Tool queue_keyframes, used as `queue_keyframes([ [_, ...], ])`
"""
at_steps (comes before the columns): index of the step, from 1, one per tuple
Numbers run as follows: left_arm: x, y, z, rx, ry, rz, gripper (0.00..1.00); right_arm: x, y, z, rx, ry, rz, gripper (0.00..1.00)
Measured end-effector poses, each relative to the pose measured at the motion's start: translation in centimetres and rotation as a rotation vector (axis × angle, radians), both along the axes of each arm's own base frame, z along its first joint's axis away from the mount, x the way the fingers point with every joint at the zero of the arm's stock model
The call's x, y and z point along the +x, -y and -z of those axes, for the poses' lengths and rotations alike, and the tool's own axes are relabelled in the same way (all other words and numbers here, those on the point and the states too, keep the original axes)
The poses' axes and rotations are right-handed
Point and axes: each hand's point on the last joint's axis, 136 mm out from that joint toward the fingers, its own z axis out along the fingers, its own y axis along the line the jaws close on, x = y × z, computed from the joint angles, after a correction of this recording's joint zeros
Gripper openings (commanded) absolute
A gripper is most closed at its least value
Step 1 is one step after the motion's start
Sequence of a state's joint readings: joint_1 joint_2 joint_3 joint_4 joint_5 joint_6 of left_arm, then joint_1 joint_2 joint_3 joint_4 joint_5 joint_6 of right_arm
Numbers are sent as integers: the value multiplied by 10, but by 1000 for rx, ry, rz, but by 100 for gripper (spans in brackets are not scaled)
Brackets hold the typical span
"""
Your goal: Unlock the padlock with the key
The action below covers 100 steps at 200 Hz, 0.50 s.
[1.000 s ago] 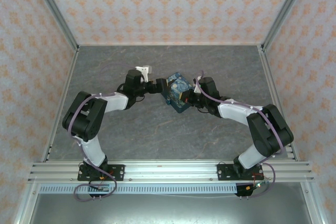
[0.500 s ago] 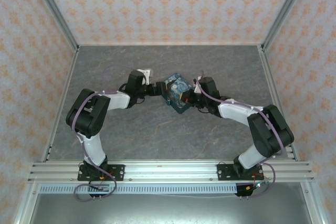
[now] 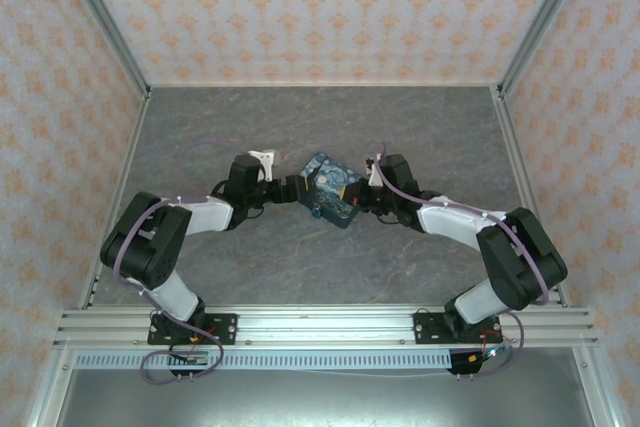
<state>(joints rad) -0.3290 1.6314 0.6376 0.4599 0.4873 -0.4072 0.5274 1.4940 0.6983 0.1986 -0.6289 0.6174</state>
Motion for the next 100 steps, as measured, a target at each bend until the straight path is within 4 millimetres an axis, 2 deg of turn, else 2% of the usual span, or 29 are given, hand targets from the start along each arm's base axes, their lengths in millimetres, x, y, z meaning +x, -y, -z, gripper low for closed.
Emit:
queue_keyframes([
  [33,-15,-8,-4,14,-23,-14,96,-12,-10,0,20,-7,-20,0],
  [52,-22,-12,-13,34,-25,-15,100,-14,-11,0,25,-10,-19,0],
  [66,-26,-15,-28,39,0,-14,100,-14,-11,-1,25,-10,-19,0],
  [85,-33,-15,-61,23,77,-8,100,-14,-11,-1,25,-9,-18,0],
  [100,-46,-12,-83,3,150,10,100,-14,-11,-1,24,-9,-18,0],
])
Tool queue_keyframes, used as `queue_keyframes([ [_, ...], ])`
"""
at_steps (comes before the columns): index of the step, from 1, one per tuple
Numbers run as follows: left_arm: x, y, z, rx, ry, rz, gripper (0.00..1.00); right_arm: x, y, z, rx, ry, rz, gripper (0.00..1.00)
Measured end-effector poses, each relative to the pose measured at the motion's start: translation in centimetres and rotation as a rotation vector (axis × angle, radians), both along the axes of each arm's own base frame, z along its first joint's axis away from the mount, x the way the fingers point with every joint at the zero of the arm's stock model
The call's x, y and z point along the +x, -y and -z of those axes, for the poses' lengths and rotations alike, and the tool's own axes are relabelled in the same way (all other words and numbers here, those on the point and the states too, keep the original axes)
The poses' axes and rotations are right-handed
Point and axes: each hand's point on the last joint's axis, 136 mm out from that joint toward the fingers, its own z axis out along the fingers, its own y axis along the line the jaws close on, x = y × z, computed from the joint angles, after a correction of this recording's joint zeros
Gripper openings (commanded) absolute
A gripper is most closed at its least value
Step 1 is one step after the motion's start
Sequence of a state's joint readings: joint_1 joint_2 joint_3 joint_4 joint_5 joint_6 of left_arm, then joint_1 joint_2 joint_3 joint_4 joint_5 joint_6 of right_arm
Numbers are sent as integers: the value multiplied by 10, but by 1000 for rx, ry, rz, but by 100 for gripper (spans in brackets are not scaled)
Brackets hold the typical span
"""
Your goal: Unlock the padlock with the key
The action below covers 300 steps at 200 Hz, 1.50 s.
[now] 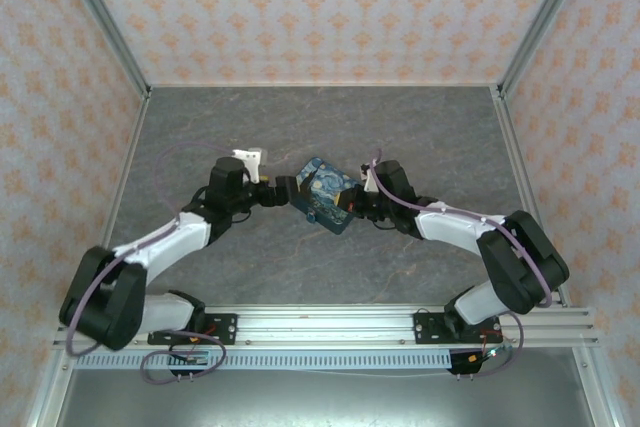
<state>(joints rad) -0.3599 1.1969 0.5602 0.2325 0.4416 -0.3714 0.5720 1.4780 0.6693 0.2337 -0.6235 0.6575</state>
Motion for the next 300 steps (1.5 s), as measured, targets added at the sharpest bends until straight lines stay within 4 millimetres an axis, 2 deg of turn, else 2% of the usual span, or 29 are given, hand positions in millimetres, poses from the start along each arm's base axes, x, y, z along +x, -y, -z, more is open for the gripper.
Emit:
queue_keyframes([
  [9,-13,5,-4,-9,25,25,100,0,0,0,-2,1,0,0],
  [18,-26,10,0,-14,32,53,100,0,0,0,-3,2,2,0],
  [38,-52,15,31,-19,-30,94,100,1,0,0,-6,2,1,0],
  [61,-66,12,65,-21,-115,100,100,2,-2,0,-11,-2,-2,0],
  [80,-70,16,77,-38,-140,120,99,4,-3,0,-13,-3,-4,0],
  [153,-62,34,102,-64,-167,174,86,8,-6,0,-18,4,-11,0],
  [227,-35,47,106,-35,-132,200,71,8,-6,0,-25,8,-17,0],
  [300,-26,51,108,13,-93,232,63,8,-6,1,-42,7,-13,0],
])
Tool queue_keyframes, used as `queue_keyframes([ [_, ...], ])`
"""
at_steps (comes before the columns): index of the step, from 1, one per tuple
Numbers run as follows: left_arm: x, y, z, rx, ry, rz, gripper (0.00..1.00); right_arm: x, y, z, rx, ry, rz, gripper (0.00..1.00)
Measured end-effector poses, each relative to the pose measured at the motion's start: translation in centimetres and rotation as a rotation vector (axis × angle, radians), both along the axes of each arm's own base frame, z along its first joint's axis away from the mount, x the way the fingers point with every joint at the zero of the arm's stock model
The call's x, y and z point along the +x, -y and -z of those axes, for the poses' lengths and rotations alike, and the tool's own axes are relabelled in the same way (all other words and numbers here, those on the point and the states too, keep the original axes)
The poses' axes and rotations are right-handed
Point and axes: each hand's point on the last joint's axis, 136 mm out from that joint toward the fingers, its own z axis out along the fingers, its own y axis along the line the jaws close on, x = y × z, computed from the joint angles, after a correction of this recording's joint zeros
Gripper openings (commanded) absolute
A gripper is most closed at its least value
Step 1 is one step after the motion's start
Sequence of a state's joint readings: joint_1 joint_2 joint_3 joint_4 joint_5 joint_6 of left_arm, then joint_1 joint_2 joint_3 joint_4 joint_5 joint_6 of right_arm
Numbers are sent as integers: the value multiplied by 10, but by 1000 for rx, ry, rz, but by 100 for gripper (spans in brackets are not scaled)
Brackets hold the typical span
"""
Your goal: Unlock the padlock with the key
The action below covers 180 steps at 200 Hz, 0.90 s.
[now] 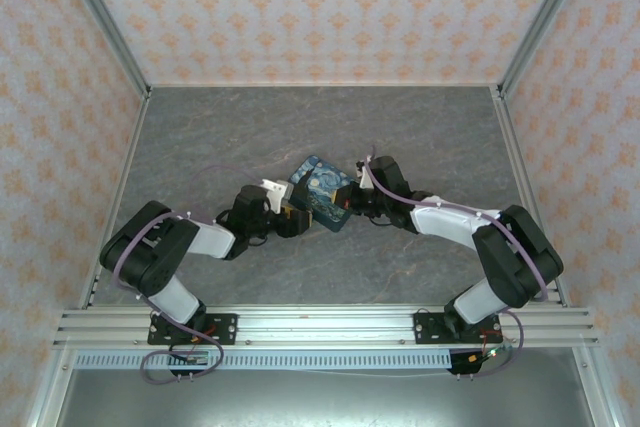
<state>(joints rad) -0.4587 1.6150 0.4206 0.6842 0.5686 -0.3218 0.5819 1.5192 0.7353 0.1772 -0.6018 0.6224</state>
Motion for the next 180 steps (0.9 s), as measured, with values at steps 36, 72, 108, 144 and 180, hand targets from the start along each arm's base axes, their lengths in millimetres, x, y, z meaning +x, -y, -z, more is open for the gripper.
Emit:
queue_keyframes([
  [36,3,7,-2,10,15,24,61,0,0,0,-6,2,-2,0],
  [72,3,12,4,25,11,43,58,1,1,0,-14,-1,0,0],
  [108,5,14,6,30,11,48,55,1,1,0,-20,1,-1,0],
  [144,5,14,8,33,9,49,51,1,1,0,-21,4,-2,0],
  [180,6,14,8,33,7,49,49,1,1,0,-21,4,-2,0],
])
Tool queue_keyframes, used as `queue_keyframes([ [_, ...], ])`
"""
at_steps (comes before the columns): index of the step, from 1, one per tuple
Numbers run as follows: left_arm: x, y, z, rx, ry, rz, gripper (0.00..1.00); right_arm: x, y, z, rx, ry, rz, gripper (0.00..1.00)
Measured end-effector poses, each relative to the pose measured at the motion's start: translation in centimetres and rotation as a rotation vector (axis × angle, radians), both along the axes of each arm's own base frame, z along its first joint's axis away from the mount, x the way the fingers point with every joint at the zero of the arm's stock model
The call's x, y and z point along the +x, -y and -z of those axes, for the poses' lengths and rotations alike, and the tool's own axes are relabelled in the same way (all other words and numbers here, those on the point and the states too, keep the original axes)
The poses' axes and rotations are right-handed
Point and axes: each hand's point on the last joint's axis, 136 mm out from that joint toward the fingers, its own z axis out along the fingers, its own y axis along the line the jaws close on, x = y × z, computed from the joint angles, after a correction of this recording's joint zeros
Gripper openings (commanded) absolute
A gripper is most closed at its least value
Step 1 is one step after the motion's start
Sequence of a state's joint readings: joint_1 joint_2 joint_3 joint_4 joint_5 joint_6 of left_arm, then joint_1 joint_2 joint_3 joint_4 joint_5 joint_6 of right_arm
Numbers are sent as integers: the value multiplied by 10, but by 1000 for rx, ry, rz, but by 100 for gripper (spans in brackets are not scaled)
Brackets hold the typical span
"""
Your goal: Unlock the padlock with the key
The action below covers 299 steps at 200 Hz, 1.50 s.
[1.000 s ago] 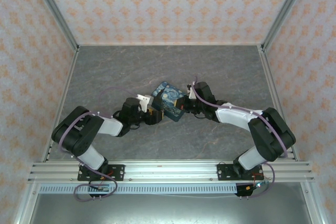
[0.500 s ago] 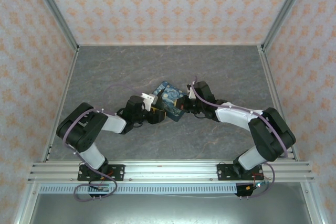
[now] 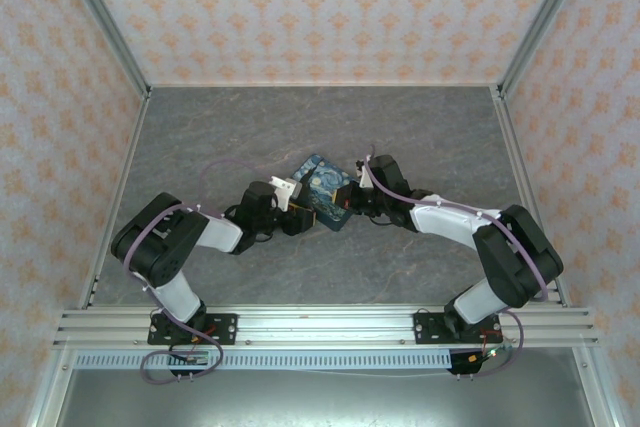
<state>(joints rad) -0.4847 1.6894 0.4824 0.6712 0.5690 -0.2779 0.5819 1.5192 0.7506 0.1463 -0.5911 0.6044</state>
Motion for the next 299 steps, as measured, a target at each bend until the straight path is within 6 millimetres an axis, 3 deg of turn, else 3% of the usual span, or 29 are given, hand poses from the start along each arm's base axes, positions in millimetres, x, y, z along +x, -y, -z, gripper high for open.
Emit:
queue_keyframes([
  [74,-7,10,0,-3,-1,33,48,0,0,0,0,0,0,0],
  [299,-6,10,2,11,-5,-10,41,0,0,0,1,1,0,0],
])
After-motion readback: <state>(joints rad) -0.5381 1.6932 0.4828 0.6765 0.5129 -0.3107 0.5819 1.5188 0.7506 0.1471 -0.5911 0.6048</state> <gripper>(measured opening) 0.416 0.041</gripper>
